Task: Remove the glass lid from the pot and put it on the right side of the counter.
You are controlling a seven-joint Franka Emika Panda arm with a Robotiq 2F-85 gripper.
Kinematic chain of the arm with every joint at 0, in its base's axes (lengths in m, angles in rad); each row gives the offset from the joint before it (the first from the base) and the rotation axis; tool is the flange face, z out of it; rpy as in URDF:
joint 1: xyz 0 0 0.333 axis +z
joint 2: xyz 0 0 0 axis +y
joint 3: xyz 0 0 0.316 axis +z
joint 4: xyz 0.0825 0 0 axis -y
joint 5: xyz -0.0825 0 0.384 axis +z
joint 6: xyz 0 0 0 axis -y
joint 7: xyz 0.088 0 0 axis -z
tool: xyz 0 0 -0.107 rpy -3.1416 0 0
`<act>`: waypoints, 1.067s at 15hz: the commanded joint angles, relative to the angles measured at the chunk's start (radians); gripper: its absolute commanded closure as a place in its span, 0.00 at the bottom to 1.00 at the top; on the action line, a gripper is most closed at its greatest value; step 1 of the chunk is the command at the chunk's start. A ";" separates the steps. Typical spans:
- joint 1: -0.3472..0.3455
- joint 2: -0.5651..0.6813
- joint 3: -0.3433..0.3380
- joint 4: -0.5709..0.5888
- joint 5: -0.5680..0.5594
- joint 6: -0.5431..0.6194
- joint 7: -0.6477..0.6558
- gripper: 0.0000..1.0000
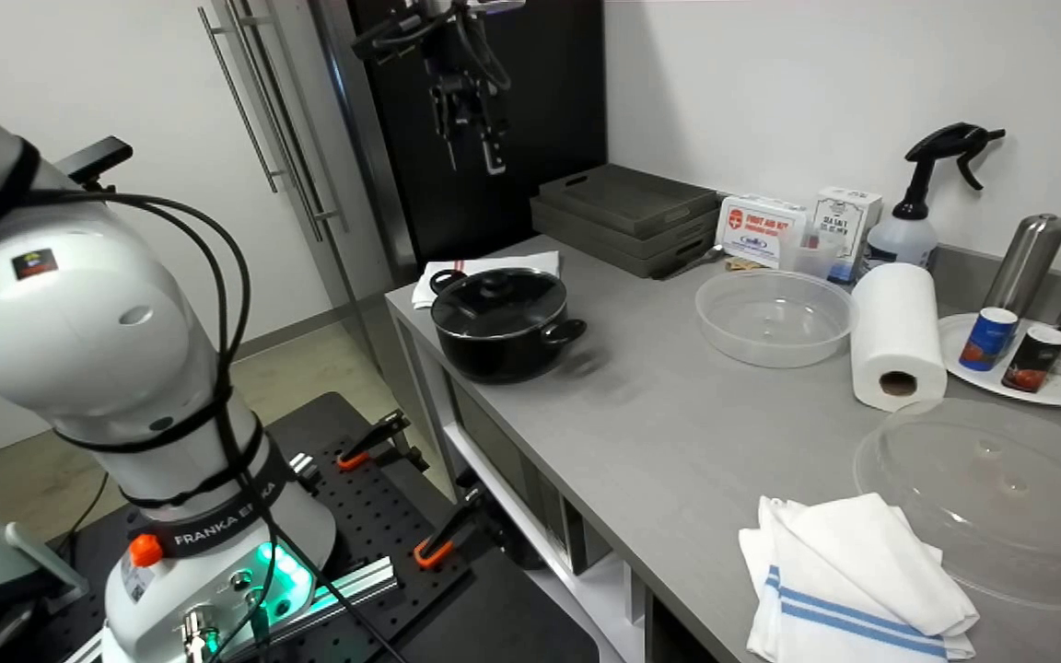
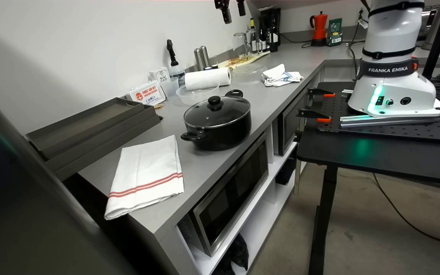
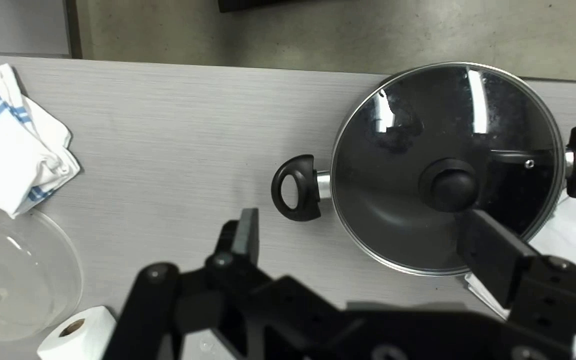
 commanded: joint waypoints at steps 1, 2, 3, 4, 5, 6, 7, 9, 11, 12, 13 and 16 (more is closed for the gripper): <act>0.021 0.152 -0.004 0.094 -0.034 0.013 0.016 0.00; 0.026 0.181 -0.008 0.108 -0.036 0.022 0.011 0.00; 0.031 0.211 -0.011 0.120 -0.039 0.036 0.006 0.00; 0.035 0.240 -0.014 0.133 -0.040 0.049 0.005 0.00; 0.041 0.268 -0.018 0.145 -0.037 0.059 -0.006 0.00; 0.046 0.293 -0.022 0.156 -0.035 0.068 -0.009 0.00; 0.052 0.318 -0.026 0.166 -0.027 0.080 -0.020 0.00; 0.063 0.363 -0.032 0.186 -0.012 0.092 -0.045 0.00; 0.074 0.397 -0.037 0.201 0.007 0.102 -0.074 0.00; 0.079 0.413 -0.040 0.206 0.020 0.105 -0.096 0.00; 0.083 0.426 -0.041 0.212 0.033 0.110 -0.117 0.00; 0.091 0.466 -0.043 0.231 0.081 0.110 -0.183 0.00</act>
